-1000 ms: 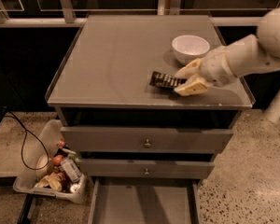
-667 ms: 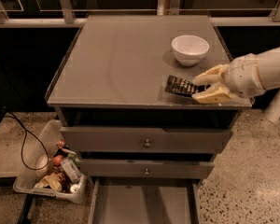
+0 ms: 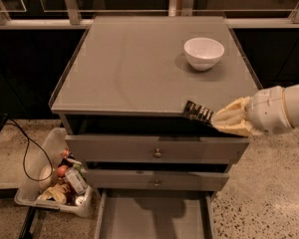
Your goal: Place rxbar chocolate into bottom drawer
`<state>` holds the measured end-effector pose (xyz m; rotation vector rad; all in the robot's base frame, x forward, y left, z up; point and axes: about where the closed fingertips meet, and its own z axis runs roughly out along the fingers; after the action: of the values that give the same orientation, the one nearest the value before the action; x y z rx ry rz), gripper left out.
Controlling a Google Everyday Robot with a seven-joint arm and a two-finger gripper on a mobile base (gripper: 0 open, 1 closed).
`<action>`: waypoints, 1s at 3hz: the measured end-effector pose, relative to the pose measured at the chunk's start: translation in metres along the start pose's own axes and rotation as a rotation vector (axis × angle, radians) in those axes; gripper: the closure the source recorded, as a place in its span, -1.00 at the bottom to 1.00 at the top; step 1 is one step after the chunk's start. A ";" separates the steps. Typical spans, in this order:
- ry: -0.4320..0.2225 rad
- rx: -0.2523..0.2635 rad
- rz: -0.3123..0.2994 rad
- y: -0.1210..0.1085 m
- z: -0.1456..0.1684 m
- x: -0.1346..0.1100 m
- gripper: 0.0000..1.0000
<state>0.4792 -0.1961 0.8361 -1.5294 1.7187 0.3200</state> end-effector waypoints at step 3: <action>0.027 -0.076 0.027 0.039 0.047 0.009 0.62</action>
Offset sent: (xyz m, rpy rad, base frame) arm -0.0160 0.0371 -0.0558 -0.0347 0.0677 -0.0007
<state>0.4624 -0.1630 0.7870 -1.5719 1.7679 0.3838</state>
